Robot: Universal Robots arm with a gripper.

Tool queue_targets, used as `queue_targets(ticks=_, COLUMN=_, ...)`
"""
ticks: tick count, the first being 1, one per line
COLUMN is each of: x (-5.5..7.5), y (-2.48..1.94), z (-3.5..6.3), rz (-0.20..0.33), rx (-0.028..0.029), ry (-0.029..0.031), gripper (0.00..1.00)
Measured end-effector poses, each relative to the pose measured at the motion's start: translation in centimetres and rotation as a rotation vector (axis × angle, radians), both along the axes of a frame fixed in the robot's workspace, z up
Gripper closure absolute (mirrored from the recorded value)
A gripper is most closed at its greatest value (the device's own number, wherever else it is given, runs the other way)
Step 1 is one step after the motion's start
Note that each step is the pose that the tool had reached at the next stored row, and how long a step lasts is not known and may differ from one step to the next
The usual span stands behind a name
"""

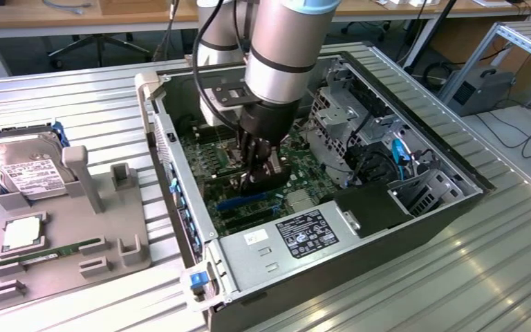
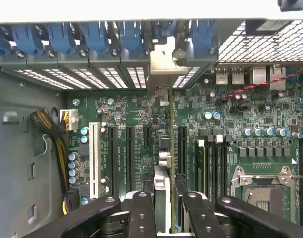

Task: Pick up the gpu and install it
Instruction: 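Insert the gpu into the slot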

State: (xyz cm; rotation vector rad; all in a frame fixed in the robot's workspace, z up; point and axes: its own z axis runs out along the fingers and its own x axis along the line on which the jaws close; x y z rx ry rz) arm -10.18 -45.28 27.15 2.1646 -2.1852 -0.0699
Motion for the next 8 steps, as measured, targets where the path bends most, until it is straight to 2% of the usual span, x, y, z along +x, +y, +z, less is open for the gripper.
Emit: queue_targets(ticks=8, x=-0.16, y=0.12, z=-0.01, rz=-0.01, rx=-0.0046, ry=-0.0007, gripper=0.73)
